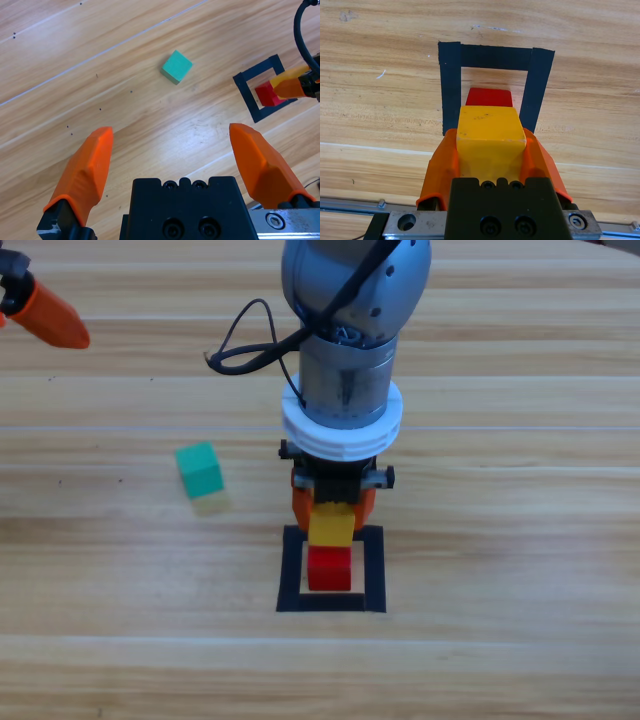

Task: Stack the blocks in the rectangular block: red at the bottom, yellow in the middle, green on top

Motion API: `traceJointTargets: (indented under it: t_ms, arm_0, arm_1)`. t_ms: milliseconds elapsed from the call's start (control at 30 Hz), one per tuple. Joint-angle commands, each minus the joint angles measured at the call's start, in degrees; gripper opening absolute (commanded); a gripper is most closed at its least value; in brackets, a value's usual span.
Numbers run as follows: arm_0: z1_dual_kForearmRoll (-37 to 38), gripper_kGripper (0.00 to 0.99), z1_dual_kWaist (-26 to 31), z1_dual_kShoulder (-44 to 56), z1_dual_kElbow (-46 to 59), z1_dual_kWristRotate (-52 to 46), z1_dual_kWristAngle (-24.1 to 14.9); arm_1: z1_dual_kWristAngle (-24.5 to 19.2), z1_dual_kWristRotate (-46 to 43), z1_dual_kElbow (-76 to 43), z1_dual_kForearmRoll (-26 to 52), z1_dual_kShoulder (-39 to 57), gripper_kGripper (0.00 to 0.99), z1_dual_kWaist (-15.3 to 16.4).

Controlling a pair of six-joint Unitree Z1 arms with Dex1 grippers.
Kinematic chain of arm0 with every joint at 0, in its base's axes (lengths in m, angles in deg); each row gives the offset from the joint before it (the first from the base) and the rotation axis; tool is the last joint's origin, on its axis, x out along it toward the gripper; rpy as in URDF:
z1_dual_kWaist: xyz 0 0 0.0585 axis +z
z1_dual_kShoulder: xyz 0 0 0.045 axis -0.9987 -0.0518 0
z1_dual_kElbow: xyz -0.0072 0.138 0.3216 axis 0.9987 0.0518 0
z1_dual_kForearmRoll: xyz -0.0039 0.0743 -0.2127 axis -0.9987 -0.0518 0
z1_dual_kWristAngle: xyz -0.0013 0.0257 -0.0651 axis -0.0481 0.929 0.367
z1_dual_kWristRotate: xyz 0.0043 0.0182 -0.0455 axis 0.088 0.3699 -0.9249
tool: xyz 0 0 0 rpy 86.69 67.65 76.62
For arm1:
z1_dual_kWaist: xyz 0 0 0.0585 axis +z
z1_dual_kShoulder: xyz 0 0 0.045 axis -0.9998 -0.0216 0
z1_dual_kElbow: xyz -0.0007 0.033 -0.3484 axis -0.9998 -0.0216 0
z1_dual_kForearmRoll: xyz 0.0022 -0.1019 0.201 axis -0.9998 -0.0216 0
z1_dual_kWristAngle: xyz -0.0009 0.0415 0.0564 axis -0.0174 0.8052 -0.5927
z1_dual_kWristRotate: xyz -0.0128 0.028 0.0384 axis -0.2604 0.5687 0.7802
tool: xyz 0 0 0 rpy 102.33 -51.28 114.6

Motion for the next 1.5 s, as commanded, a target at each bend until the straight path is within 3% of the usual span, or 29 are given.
traceJointTargets:
  t_ms: [33, 533, 567, 600, 633, 667, 700, 967, 1167, 1333, 1500]
  arm_0:
    - [1.5, 0.990, 1.1, -0.4, 2.0, -0.5, 0.9]
    - [4.5, 0.990, 1.1, -1.2, 5.2, -0.6, 1.2]
    - [4.7, 0.990, 1.0, -1.2, 5.3, -0.5, 1.2]
    - [4.8, 0.990, 1.1, -1.2, 5.3, -0.5, 1.2]
    - [4.8, 0.990, 1.1, -1.2, 5.3, -0.6, 1.2]
    - [4.8, 0.990, 1.1, -1.3, 5.3, -0.5, 1.2]
    - [4.9, 0.990, 1.1, -1.3, 5.3, -0.5, 1.2]
    - [5.6, 0.990, 1.1, -1.4, 6.4, -0.6, 1.5]
    - [5.5, 0.990, 1.1, -2.4, 3.2, -0.9, 1.8]
    - [-0.2, 0.990, 1.0, -10.5, -9.5, -1.0, 1.1]
    - [-2.6, 0.990, -3.6, -19.9, -14.3, -2.1, -3.4]
  arm_1:
    - [1.2, 0.1, -1.2, -0.6, -5.1, 0.000, 1.3]
    - [2.3, -0.8, -0.4, -0.6, -6.7, 0.000, 1.3]
    - [2.8, -1.9, 0.3, -0.6, -7.0, 0.038, 1.3]
    - [2.8, -2.2, 0.4, -0.6, -7.0, 0.233, 1.2]
    - [2.8, -2.6, 0.6, -0.6, -7.0, 0.589, 1.3]
    - [2.8, -2.7, 0.7, -0.6, -6.7, 0.857, 1.3]
    - [2.6, -3.1, 0.9, -0.6, -6.4, 0.983, 1.3]
    - [-1.0, -5.6, 1.1, 0.0, -0.5, 0.990, 1.3]
    - [-12.1, -10.1, 1.1, 0.9, 11.8, 0.990, 1.4]
    - [-16.8, -16.4, 1.1, 2.0, 20.0, 0.990, 1.5]
    - [-17.3, -22.4, 0.1, 1.8, 22.3, 0.990, 1.5]
